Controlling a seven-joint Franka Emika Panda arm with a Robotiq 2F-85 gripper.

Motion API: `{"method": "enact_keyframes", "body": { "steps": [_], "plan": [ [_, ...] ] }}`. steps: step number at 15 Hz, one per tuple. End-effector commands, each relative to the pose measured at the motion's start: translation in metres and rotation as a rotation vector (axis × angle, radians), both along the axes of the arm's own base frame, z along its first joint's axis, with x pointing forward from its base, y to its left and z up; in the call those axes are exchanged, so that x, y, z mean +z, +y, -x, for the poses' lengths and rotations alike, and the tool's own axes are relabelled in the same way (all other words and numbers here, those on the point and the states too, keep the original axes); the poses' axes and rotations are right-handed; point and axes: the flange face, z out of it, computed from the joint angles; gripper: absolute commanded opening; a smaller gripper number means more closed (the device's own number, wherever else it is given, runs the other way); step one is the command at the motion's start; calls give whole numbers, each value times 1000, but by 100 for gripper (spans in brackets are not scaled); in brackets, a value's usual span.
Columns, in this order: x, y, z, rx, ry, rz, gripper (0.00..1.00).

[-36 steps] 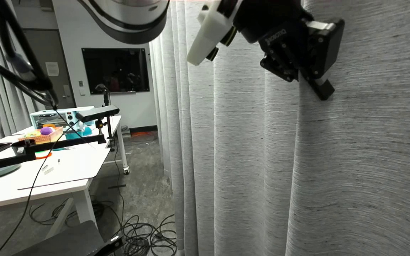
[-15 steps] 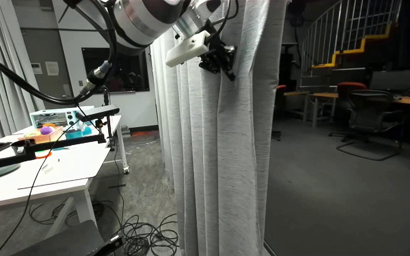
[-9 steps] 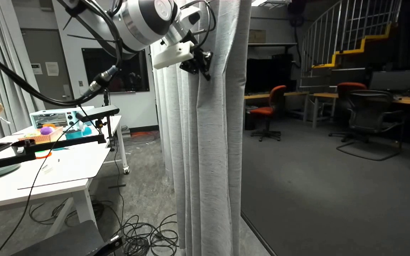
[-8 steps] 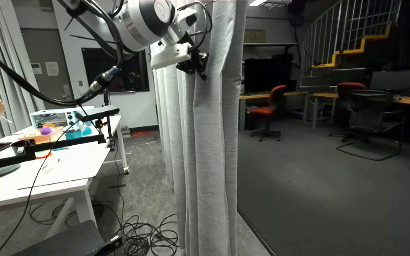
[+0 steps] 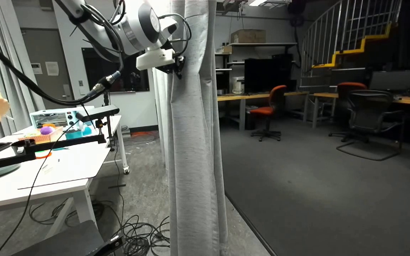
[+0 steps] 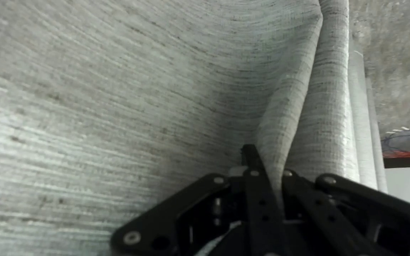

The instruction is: Open the light grey curtain

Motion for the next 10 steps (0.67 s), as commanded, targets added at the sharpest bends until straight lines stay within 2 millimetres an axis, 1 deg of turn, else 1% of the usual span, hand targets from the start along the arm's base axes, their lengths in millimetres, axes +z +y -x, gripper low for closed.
{"method": "enact_keyframes", "body": {
  "steps": [1,5,7,8,10],
  "plan": [
    [-27,56,3,124,58,-38,0],
    [-17,110,21,256,29,-57,0],
    [-16,134,27,315,19,-67,0],
    [-17,145,30,344,16,-72,0],
    [-24,168,35,398,27,-85,0]
  ]
}}
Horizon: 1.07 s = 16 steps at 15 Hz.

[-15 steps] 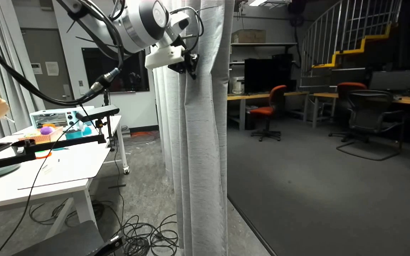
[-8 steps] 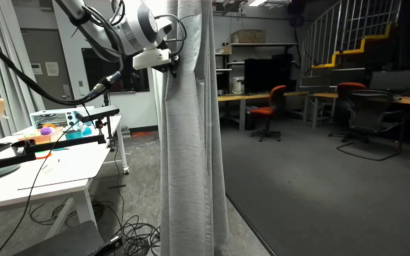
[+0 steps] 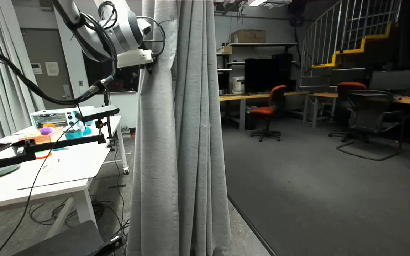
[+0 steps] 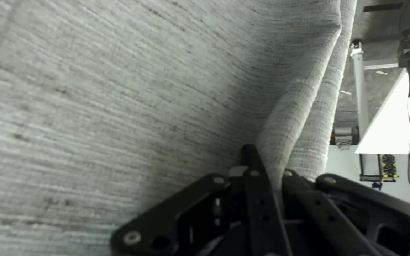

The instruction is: Open the light grey curtain

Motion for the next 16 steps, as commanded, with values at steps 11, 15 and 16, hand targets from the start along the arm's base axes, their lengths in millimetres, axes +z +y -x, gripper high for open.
{"method": "enact_keyframes", "body": {
  "steps": [11,15,16],
  "plan": [
    [-74,125,-8,264,108,-64,0],
    [-69,121,-23,193,89,-25,0],
    [-69,118,-27,164,84,-10,0]
  ]
}}
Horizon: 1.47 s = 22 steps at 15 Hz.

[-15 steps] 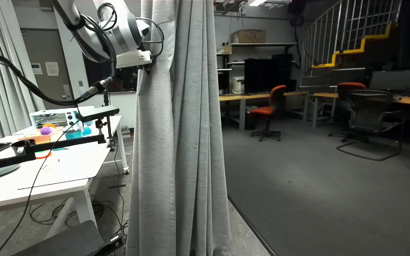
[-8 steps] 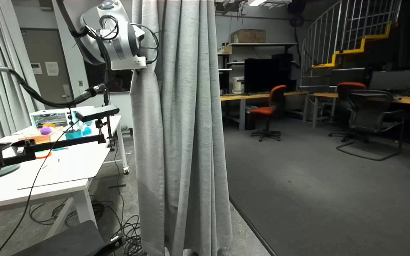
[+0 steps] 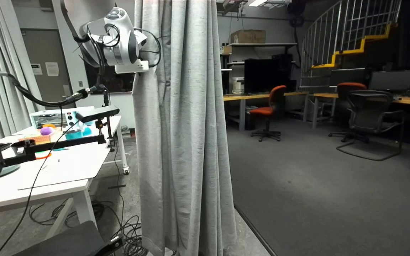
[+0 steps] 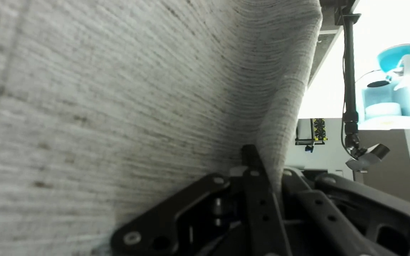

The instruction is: Open the light grey curtain

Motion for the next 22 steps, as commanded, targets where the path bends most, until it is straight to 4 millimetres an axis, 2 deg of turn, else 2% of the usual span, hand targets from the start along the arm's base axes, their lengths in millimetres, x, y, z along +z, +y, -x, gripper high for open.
{"method": "enact_keyframes", "body": {
  "steps": [1,4,9,22],
  "plan": [
    [-58,17,-3,-38,85,126,0],
    [-57,12,-11,-127,83,143,0],
    [-57,16,-14,-270,102,184,0],
    [-50,32,10,-555,277,286,0]
  ]
}}
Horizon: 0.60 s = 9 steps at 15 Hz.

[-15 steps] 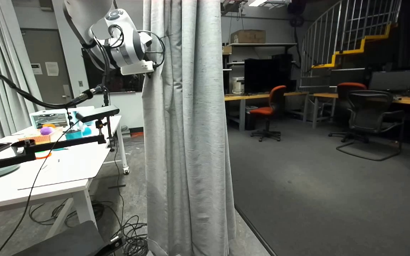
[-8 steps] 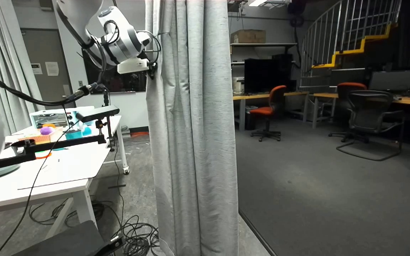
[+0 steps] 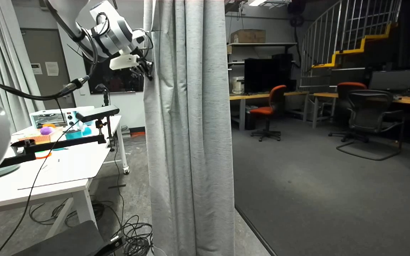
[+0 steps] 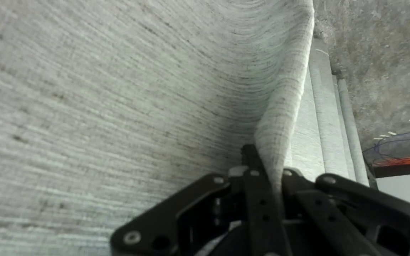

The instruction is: Open the light grey curtain

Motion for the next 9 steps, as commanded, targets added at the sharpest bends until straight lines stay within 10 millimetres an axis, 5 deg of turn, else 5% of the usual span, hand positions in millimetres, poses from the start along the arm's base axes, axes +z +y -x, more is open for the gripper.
{"method": "enact_keyframes", "body": {
  "steps": [1,9],
  "plan": [
    [-55,20,17,-69,132,79,0],
    [-49,20,25,-124,235,139,0]
  ]
}}
